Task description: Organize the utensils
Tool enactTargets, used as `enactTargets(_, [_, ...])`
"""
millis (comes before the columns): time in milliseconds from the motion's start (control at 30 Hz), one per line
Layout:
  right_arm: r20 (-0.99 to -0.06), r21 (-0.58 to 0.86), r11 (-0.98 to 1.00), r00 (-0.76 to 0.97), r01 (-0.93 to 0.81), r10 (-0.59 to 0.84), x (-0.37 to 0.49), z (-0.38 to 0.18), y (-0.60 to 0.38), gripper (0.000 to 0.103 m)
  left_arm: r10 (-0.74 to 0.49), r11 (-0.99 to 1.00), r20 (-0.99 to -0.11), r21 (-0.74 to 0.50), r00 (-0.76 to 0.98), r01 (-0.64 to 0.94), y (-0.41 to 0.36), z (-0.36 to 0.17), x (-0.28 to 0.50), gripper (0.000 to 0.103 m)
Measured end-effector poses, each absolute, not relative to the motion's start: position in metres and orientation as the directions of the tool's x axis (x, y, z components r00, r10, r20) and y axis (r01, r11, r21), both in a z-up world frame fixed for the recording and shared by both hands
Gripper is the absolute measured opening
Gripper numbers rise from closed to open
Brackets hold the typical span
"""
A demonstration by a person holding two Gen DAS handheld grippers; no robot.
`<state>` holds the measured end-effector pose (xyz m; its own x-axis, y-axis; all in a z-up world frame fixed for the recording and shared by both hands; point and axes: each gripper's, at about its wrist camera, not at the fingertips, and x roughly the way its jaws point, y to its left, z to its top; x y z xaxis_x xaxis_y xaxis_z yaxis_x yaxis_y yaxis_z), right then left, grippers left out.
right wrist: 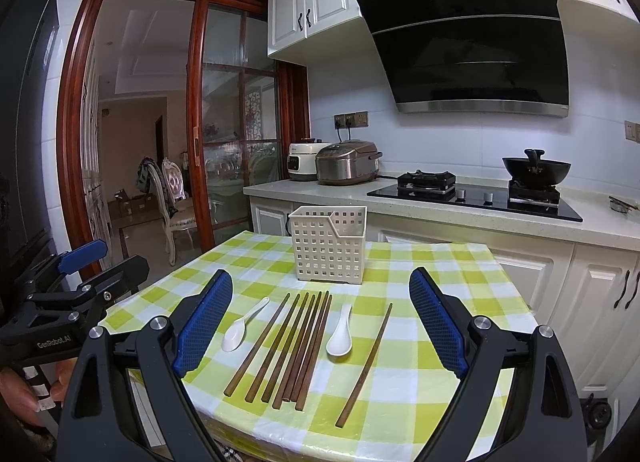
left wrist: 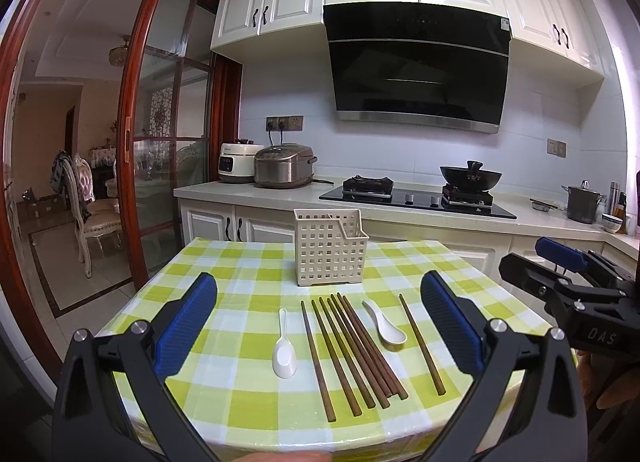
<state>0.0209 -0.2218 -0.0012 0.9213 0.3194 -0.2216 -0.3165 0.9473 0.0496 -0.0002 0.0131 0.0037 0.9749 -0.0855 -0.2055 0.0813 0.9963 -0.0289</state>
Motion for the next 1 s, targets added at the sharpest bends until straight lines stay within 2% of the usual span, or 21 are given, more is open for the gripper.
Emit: enactTargets(1000, [-0.236, 0.056, 0.947, 0.917, -0.317, 0.321, 0.0243, -0.0073, -0.2158, 0.085, -0.088, 0.996, -0.210, -0.032, 0.974, 0.083, 0.0121, 0.0031, -0.0003, 0.099])
